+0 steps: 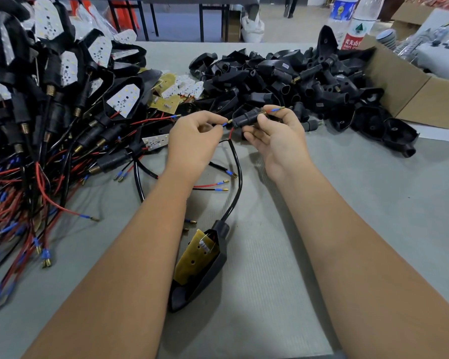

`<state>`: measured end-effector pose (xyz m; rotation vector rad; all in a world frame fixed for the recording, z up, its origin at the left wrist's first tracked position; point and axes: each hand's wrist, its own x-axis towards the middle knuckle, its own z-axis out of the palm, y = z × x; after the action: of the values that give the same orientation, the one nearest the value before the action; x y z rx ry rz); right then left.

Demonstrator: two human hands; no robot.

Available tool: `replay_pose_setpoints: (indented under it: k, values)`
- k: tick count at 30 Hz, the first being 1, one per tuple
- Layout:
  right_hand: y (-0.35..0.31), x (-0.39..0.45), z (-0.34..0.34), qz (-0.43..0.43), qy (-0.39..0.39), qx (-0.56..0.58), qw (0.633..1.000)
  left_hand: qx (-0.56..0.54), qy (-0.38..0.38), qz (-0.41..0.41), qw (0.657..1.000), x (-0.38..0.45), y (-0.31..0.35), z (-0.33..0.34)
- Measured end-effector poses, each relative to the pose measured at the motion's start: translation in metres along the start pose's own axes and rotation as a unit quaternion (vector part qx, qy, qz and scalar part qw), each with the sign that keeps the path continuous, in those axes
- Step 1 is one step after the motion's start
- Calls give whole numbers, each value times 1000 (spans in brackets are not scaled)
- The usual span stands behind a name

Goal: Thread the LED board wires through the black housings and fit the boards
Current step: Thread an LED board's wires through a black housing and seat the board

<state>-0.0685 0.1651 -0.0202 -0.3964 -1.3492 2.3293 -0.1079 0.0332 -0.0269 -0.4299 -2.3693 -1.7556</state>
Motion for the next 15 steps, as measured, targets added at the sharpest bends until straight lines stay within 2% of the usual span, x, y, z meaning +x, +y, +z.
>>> replay_pose_setpoints:
  k: [7, 15]
  values:
    - [0, 2, 0, 5, -1, 14, 1000, 47, 2, 12, 999, 1, -2, 0]
    - [-1, 2, 0, 1, 4, 16, 1000, 40, -1, 27, 999, 0, 1, 0]
